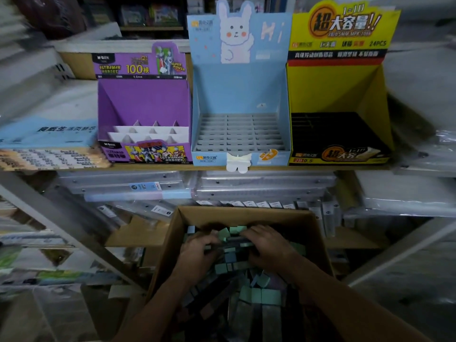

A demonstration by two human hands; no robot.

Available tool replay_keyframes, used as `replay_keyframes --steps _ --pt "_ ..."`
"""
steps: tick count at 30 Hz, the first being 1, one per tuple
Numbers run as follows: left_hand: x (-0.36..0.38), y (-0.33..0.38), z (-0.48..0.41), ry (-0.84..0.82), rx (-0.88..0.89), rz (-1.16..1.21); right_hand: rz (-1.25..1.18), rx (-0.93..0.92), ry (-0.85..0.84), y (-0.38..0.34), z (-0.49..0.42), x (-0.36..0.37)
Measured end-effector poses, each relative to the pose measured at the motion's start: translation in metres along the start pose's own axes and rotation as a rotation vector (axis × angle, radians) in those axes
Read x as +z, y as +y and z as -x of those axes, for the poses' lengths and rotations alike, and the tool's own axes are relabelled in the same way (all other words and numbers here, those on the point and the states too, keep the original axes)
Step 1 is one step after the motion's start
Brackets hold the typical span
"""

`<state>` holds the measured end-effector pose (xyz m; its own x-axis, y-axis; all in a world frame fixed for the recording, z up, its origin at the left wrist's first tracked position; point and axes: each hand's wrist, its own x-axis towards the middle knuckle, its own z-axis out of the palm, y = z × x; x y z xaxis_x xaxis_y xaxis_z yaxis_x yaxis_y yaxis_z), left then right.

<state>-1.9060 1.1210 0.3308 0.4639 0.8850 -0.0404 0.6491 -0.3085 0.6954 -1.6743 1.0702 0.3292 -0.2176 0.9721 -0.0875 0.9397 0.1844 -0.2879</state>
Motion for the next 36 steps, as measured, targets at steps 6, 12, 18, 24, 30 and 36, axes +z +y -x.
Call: replay_keyframes --steps 6,12,18,24,30,36 --pt "0.005 0.003 -0.002 0.028 -0.107 0.347 -0.184 0.033 0.012 -0.003 -0.005 0.003" --pt "0.011 0.002 -0.008 0.164 -0.327 0.674 -0.436 0.091 0.127 -0.007 -0.003 -0.006" --pt "0.0 0.023 0.0 0.212 -0.35 0.996 -0.649 0.14 0.163 -0.02 0.003 -0.031" --pt "-0.009 0.049 0.011 0.205 -0.235 1.171 -1.014 0.166 0.197 -0.04 0.02 -0.05" --pt "0.002 0.066 0.015 0.063 -0.15 1.165 -1.263 0.17 0.102 -0.065 0.03 -0.056" --pt "-0.006 0.084 0.02 0.143 -0.038 1.111 -1.359 0.071 0.101 -0.085 0.035 -0.066"
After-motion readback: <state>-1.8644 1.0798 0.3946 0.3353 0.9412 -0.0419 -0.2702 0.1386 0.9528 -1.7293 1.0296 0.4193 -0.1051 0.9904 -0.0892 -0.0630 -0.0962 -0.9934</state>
